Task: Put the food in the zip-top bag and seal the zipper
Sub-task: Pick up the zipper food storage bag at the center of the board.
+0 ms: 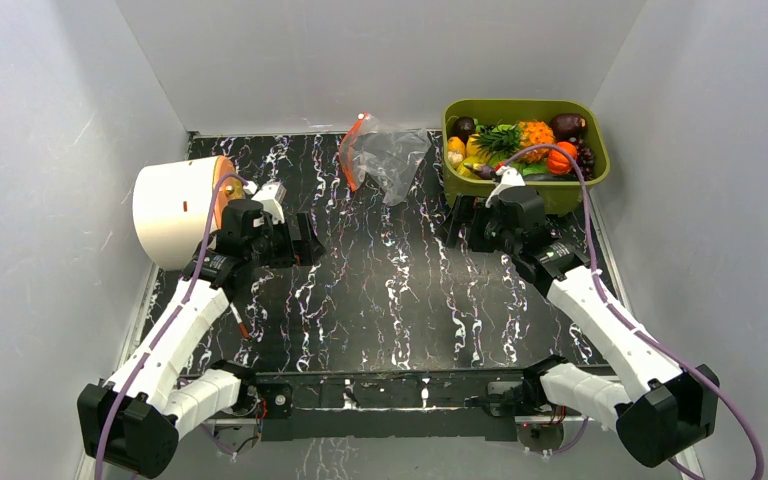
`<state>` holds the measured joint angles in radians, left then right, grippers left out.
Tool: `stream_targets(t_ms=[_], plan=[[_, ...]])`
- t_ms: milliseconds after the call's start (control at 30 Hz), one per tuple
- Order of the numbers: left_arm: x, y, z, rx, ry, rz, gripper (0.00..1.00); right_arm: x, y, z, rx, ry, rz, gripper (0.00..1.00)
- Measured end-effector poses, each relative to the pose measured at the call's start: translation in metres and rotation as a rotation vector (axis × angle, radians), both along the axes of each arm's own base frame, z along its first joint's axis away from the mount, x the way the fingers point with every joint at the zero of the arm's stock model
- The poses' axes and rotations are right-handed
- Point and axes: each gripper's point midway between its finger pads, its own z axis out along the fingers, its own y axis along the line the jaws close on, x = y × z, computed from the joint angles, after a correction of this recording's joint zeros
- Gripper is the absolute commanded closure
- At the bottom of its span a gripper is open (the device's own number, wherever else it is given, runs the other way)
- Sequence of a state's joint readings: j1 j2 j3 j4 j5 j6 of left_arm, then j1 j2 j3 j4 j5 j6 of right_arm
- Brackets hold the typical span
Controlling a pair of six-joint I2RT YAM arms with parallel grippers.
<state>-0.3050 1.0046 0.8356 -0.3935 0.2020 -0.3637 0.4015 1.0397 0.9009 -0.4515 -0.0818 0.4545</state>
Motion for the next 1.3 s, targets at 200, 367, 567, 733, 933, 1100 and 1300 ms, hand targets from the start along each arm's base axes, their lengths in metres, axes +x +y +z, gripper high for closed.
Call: stream_targets(t_ms=[200, 367, 567, 733, 933, 1100, 1300], plan=[[-0.001, 0.000, 0.000, -0.001, 0.003, 0.001, 0.02, 0.005, 0.003, 0.001, 0.029, 0.003, -0.014, 0.02], [-0.001, 0.001, 0.000, 0.002, -0.002, 0.006, 0.02, 0.022, 0.016, 0.004, 0.076, 0.008, -0.015, 0.07], [-0.005, 0.005, -0.011, 0.019, 0.018, 0.020, 0.02, 0.058, 0.032, 0.005, 0.104, -0.002, -0.036, 0.26], [-0.011, 0.005, -0.023, 0.020, 0.044, 0.009, 0.02, 0.088, 0.046, -0.010, 0.082, -0.019, -0.082, 0.49], [-0.012, 0.004, -0.022, 0.021, 0.033, -0.013, 0.02, 0.119, 0.073, -0.029, 0.031, -0.033, -0.122, 0.55], [-0.014, 0.003, -0.015, 0.016, 0.002, -0.037, 0.02, 0.148, 0.094, -0.030, -0.011, -0.098, -0.206, 0.55], [-0.018, 0.000, -0.008, 0.011, -0.028, -0.081, 0.02, 0.175, 0.100, -0.057, -0.054, -0.129, -0.310, 0.53]])
